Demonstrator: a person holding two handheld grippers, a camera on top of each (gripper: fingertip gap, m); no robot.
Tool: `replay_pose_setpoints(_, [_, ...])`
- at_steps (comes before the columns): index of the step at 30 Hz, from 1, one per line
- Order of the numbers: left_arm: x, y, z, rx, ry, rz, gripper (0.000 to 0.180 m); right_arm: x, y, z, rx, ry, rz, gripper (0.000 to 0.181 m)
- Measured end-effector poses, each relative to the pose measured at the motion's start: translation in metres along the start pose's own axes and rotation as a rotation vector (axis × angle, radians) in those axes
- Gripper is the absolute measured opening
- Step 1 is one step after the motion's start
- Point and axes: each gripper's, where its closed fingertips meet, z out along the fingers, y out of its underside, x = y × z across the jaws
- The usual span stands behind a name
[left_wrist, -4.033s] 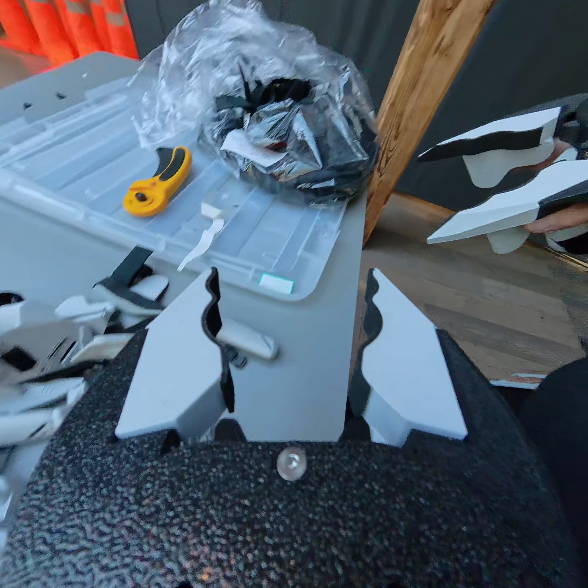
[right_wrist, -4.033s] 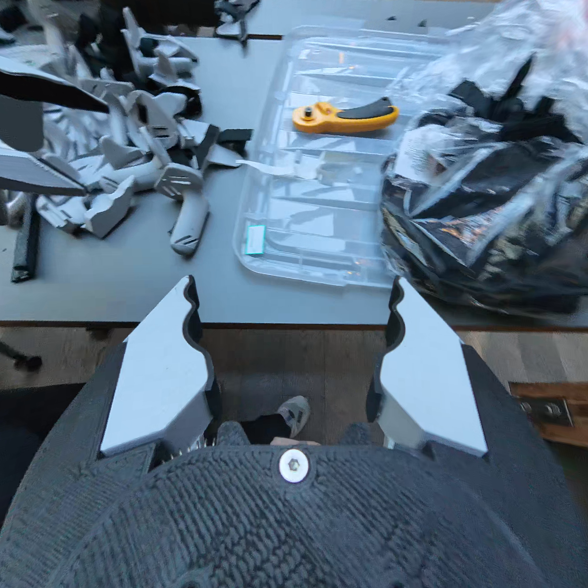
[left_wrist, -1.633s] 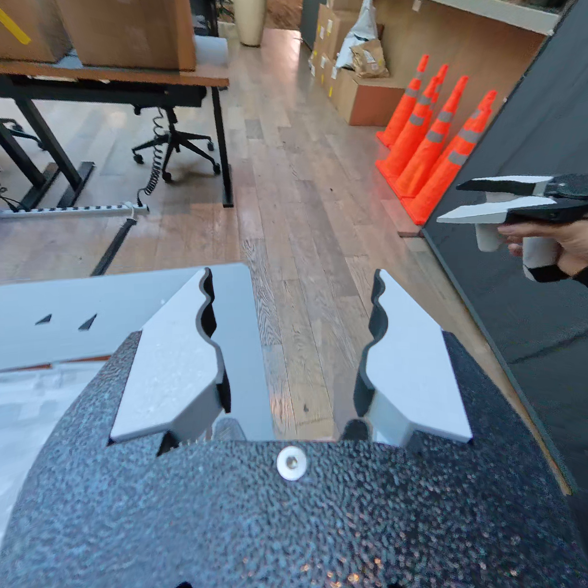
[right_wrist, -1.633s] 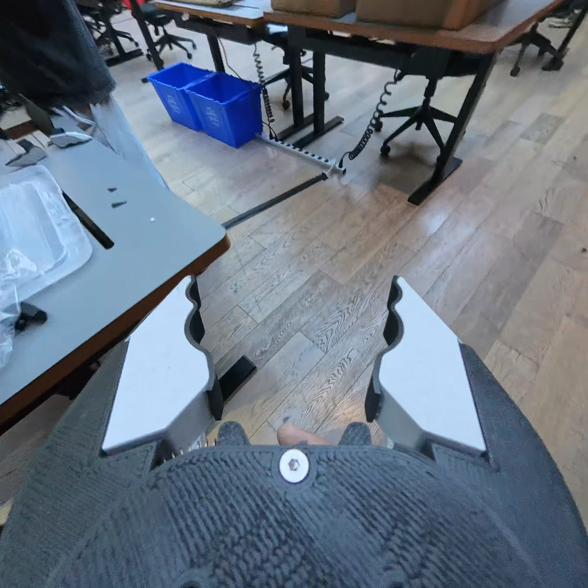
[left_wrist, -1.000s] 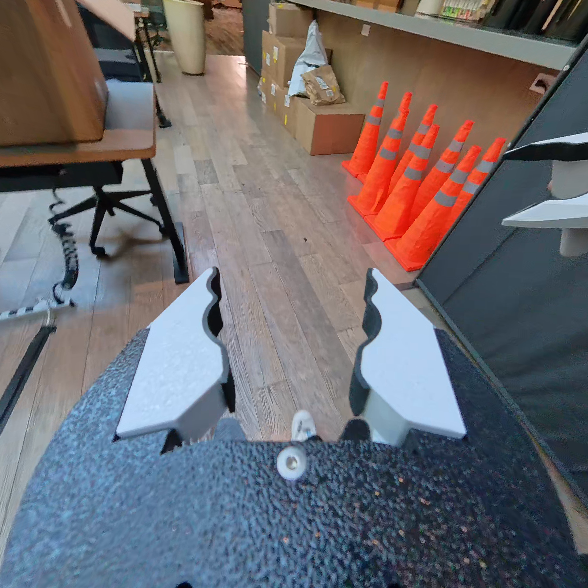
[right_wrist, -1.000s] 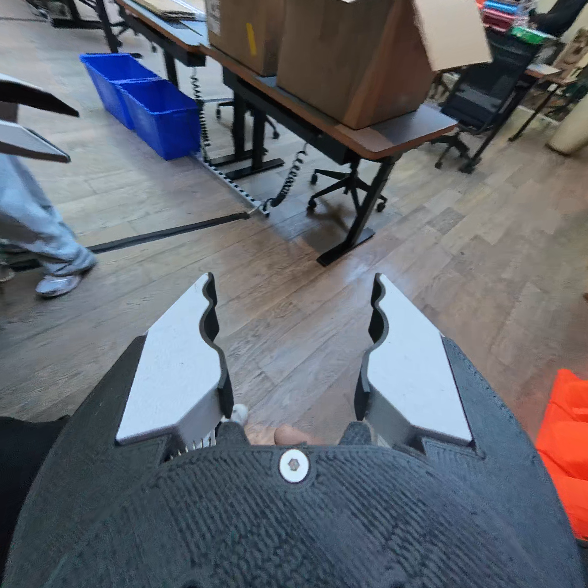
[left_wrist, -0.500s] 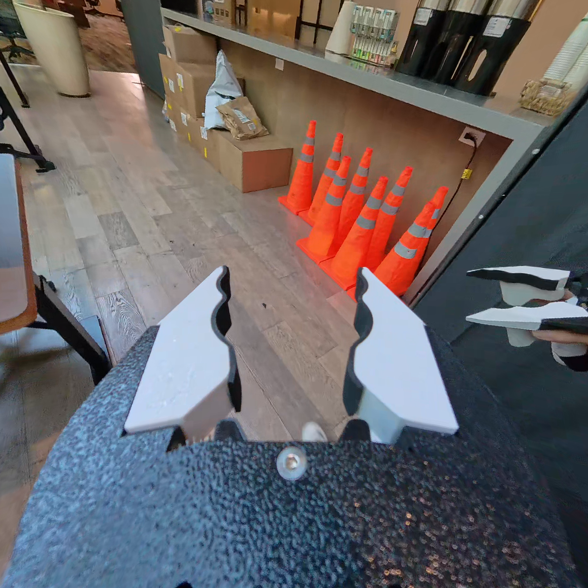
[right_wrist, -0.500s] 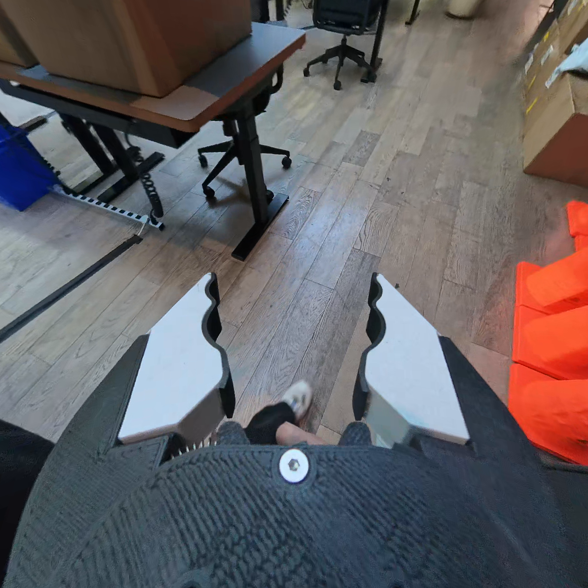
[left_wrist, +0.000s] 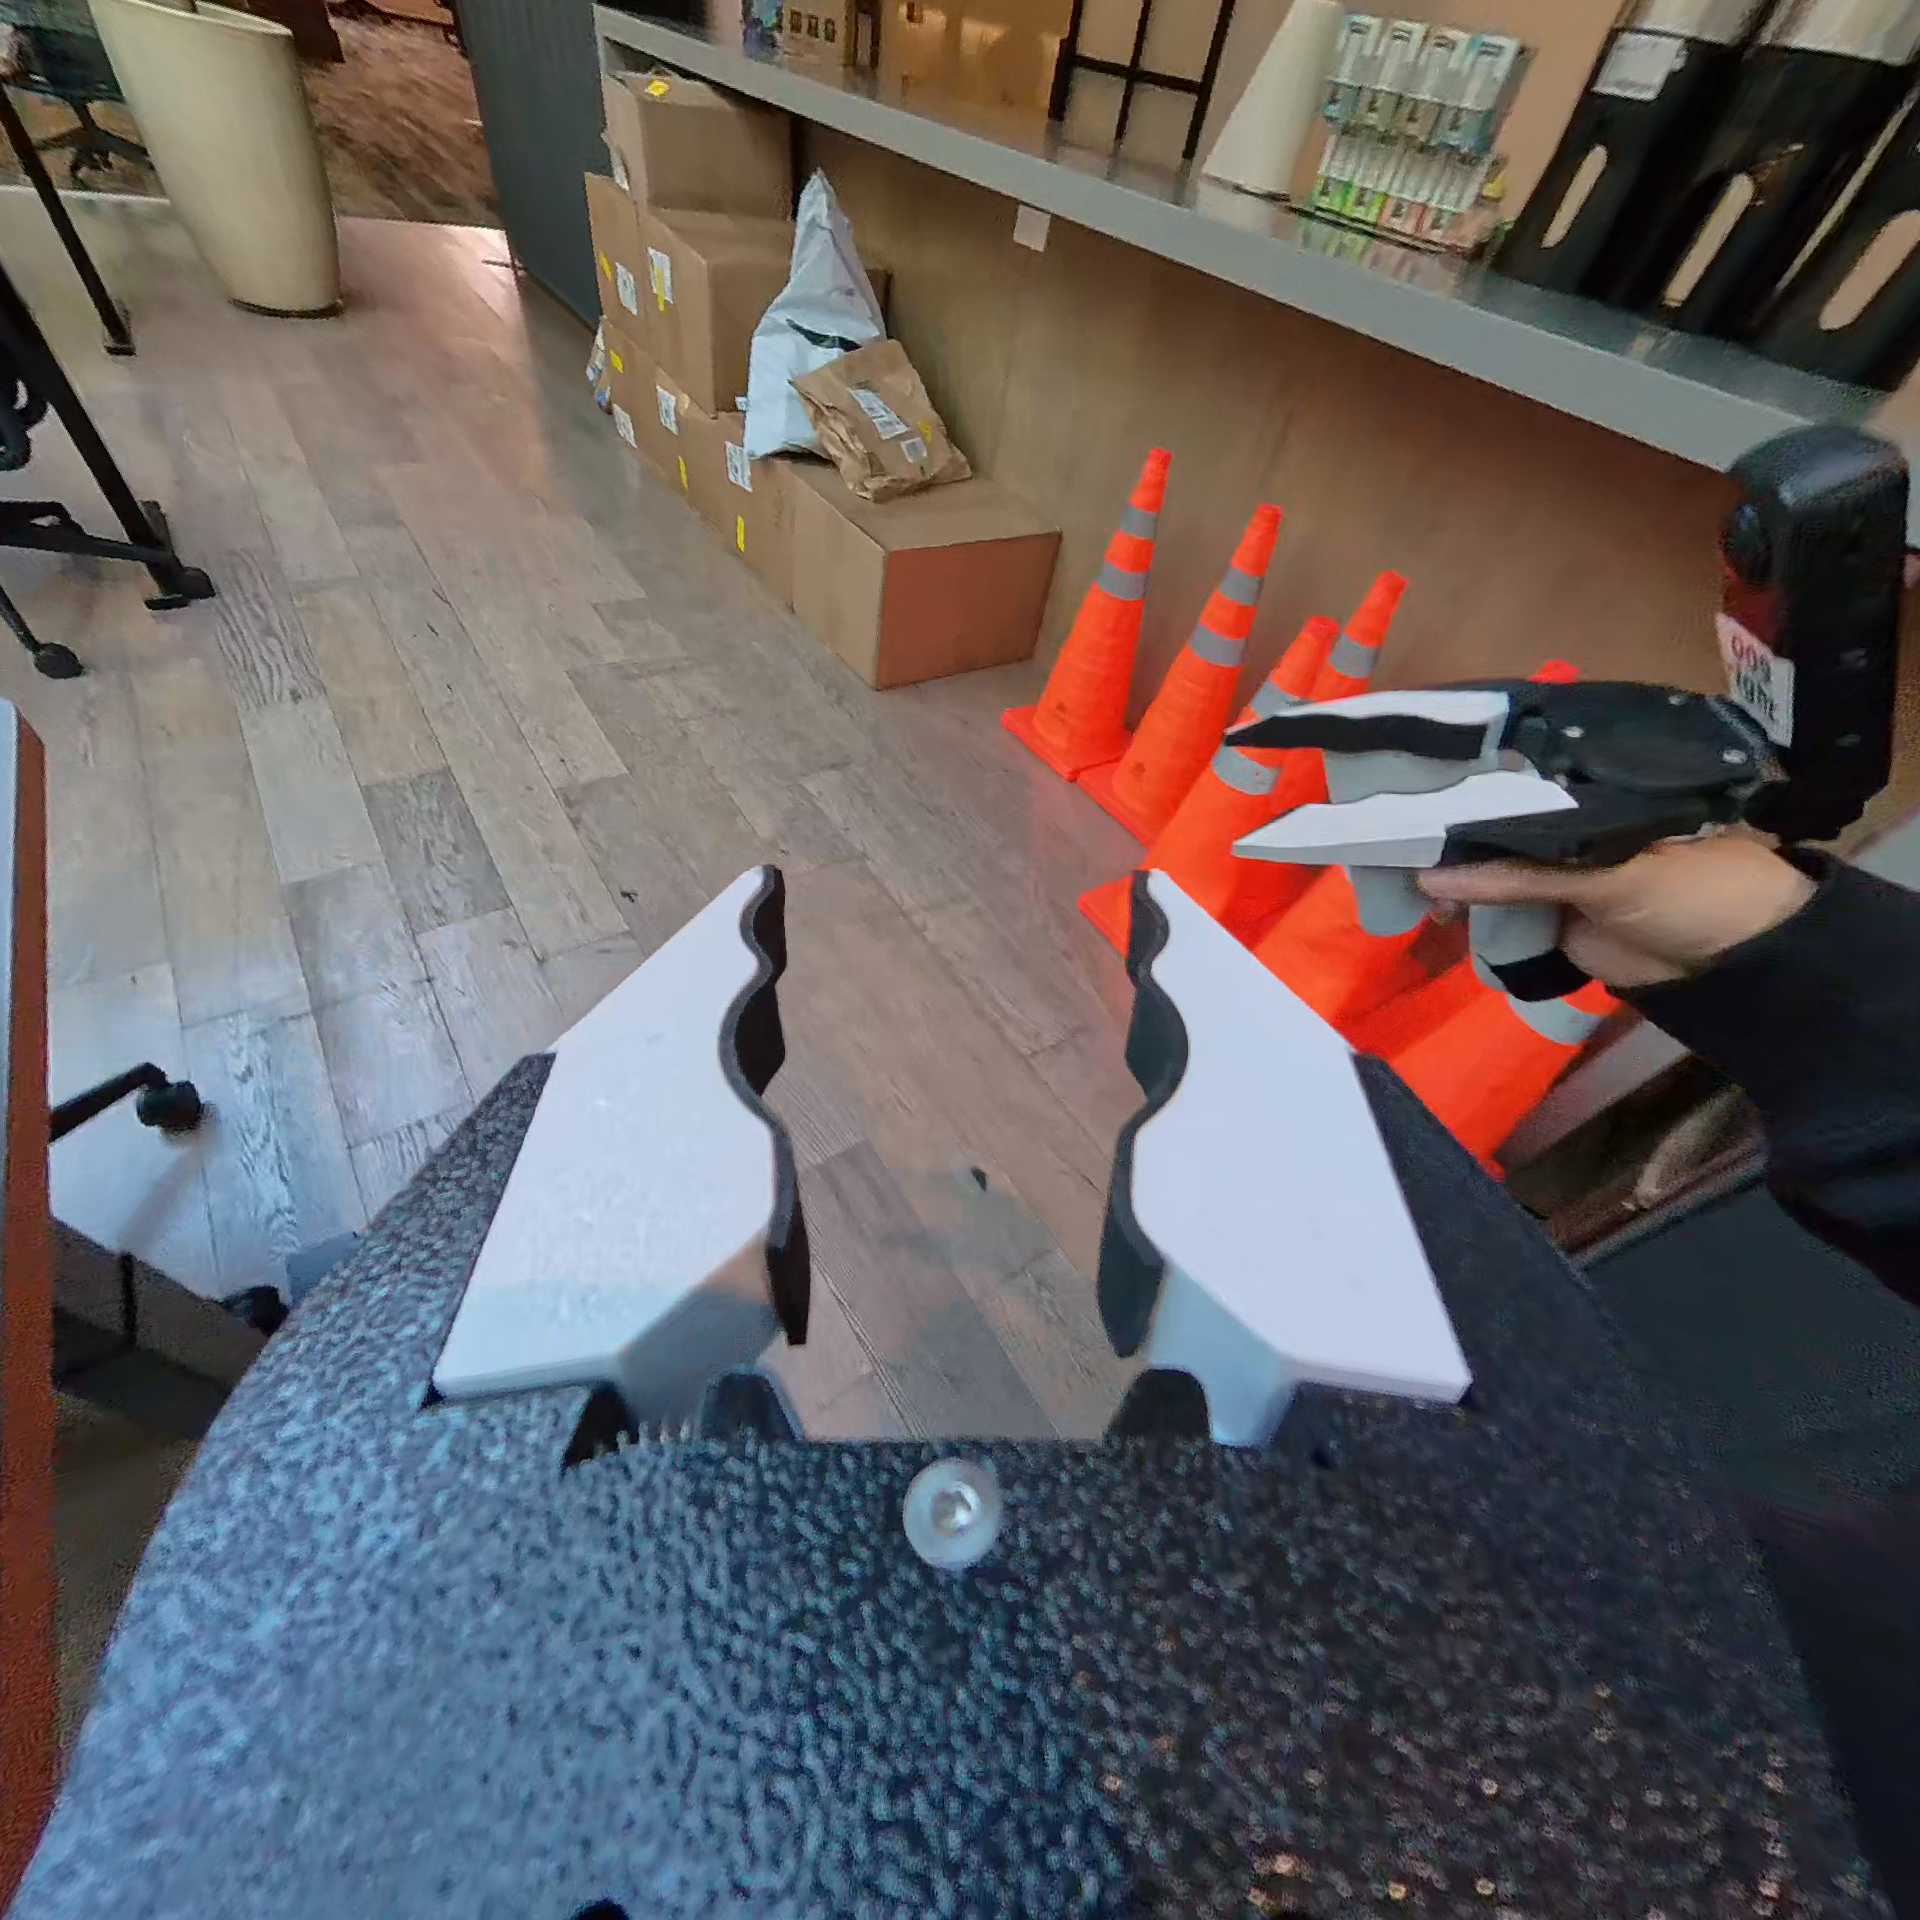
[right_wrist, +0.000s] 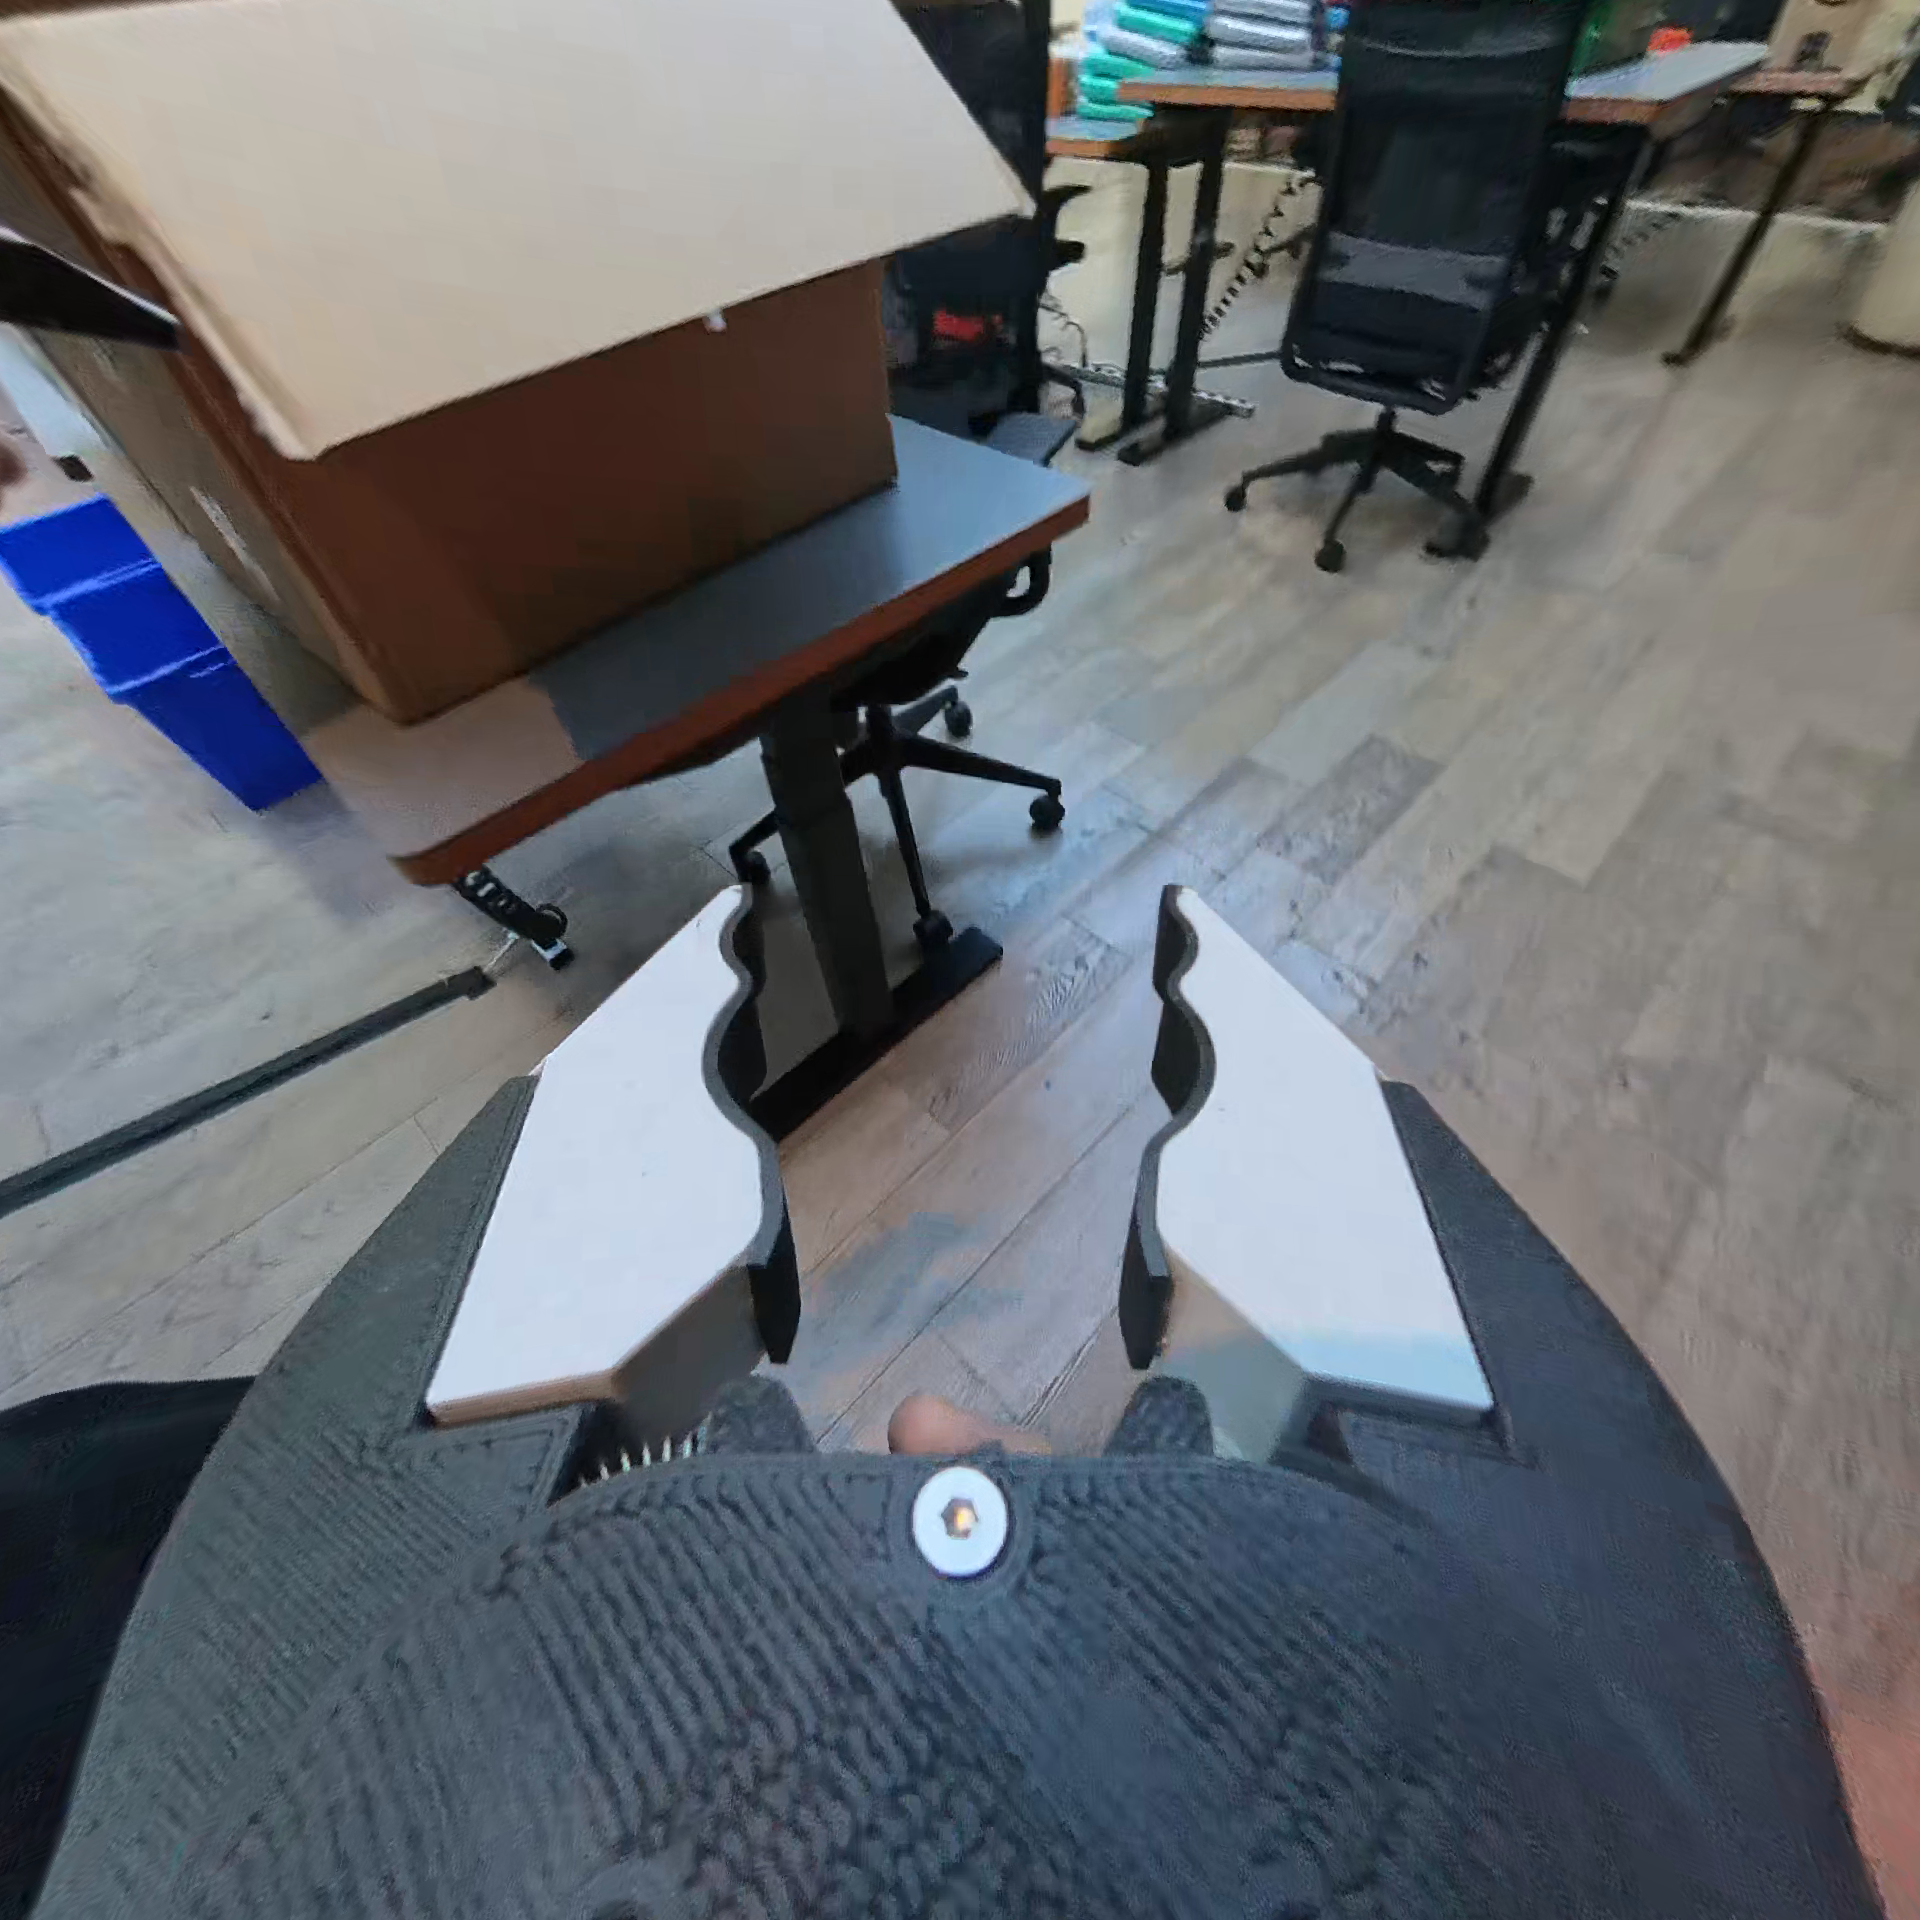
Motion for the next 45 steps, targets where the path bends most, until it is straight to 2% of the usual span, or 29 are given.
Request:
replay_pose_setpoints(1, [-0.014,-0.009,0.021,0.006,-0.004,0.002,0.064,0.009,-0.017,0.025,0.006,-0.025,-0.022,0.077])
replay_pose_setpoints(7, [-0.133,-0.056,0.17,0.039,-0.023,0.004,0.063,0.088,-0.085,0.173,0.01,-0.088,-0.198,0.078])
replay_pose_setpoints(12, [-0.246,-0.135,0.309,0.124,0.017,0.056,0.062,0.199,-0.162,0.294,0.03,-0.024,-0.287,0.075])
replay_pose_setpoints(18, [-0.372,-0.243,0.467,0.137,0.079,0.093,0.06,0.347,-0.221,0.392,0.016,0.089,-0.209,0.034])
replay_pose_setpoints(21, [-0.424,-0.282,0.535,0.145,0.081,0.053,0.057,0.408,-0.223,0.419,0.021,0.146,-0.175,0.017])
replay_pose_setpoints(27, [-0.522,-0.302,0.65,0.105,0.063,0.091,0.052,0.528,-0.19,0.49,0.0,0.233,0.034,0.0])
replay_pose_setpoints(30, [-0.583,-0.301,0.705,0.084,0.058,0.057,0.048,0.601,-0.185,0.551,-0.006,0.27,0.096,0.0])
replay_pose_setpoints(38, [-0.762,-0.314,0.831,-0.051,-0.053,-0.015,0.058,0.786,-0.283,0.809,-0.029,0.126,0.023,0.042])
replay_pose_setpoints(45, [-0.894,-0.346,0.93,-0.048,-0.228,-0.033,0.061,0.861,-0.403,1.019,-0.024,-0.021,-0.066,0.072])
